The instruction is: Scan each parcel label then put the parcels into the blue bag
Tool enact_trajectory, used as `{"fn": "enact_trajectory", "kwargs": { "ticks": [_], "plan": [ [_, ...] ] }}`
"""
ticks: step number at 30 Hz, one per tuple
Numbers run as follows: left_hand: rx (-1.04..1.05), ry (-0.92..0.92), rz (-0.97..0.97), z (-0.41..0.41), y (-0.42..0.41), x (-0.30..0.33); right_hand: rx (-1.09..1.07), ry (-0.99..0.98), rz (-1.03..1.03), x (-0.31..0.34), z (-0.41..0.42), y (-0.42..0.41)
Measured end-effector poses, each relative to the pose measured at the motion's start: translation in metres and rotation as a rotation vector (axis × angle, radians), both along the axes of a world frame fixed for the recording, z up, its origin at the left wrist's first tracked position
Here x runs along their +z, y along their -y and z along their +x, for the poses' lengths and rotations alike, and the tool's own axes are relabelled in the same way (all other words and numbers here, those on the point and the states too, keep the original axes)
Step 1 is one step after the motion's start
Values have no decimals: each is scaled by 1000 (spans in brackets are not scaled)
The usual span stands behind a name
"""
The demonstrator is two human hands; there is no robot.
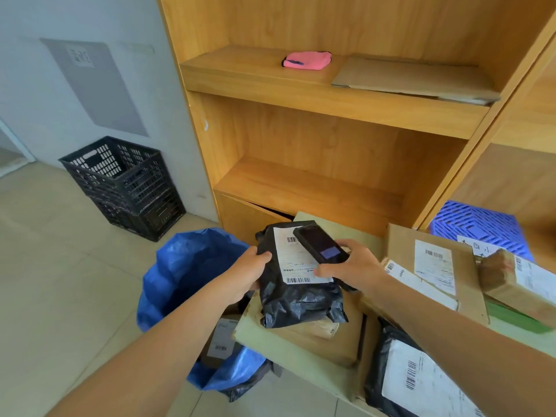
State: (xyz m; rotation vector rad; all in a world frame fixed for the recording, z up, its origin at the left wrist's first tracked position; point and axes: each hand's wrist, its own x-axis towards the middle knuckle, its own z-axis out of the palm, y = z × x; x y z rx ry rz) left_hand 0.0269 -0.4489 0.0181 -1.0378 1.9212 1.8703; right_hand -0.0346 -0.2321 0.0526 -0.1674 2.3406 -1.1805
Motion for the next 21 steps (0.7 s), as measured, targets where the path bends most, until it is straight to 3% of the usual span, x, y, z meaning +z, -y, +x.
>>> {"fn": "enact_trajectory", "kwargs": {
  "ticks": [7,16,21],
  "plan": [
    [131,-76,12,10,38,-8,-75,62,-139,-16,-2,58],
    [361,-120,-55,31,152,0,118,38,-174,6,-4,186],
    [484,-106,-89,51,211,-14,152,54,-184,-21,9,266]
  ]
}}
